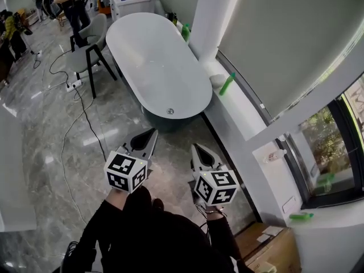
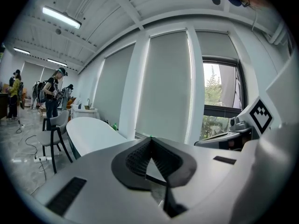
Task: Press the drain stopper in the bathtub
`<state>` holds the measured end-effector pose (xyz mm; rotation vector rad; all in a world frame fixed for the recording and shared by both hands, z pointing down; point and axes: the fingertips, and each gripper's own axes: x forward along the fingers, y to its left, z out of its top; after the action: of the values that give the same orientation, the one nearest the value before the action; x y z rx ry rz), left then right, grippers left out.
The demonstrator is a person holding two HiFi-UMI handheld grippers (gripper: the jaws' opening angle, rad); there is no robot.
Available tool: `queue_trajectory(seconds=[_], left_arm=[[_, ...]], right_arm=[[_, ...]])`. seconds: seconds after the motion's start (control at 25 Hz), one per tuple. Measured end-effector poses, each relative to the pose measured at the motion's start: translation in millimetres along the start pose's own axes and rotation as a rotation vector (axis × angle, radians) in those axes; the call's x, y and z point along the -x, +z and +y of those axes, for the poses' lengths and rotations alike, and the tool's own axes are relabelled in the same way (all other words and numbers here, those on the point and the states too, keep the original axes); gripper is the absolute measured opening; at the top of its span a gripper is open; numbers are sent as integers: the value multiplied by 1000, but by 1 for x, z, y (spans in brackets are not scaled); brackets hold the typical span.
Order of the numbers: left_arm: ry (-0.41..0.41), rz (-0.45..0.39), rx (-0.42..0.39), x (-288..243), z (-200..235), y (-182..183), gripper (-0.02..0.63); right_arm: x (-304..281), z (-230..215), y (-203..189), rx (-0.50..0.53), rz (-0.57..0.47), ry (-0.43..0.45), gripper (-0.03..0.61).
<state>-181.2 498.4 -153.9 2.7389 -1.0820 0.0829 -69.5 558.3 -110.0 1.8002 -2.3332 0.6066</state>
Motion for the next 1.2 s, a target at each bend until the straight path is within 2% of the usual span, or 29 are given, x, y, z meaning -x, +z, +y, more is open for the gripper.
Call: queue_trajectory(seconds=[0.12, 0.28, 0.48, 0.76, 1.2], left_arm=[[1, -9, -20, -6, 5, 5, 6], [-3, -1, 13, -13, 18, 6, 6], [15, 1, 14, -27, 34, 9, 6], [-1, 9, 27, -51, 58, 8, 6], [-10, 48, 50, -109, 121, 0, 6]], right_arm=[[-7, -5, 1, -3, 9, 5, 2], [-17, -13, 8, 20, -1, -27, 2], [-34, -27, 19, -1, -12, -53, 2], [-55, -38, 30, 5, -13, -88, 2], [-135, -46, 38, 7, 49, -92, 2]])
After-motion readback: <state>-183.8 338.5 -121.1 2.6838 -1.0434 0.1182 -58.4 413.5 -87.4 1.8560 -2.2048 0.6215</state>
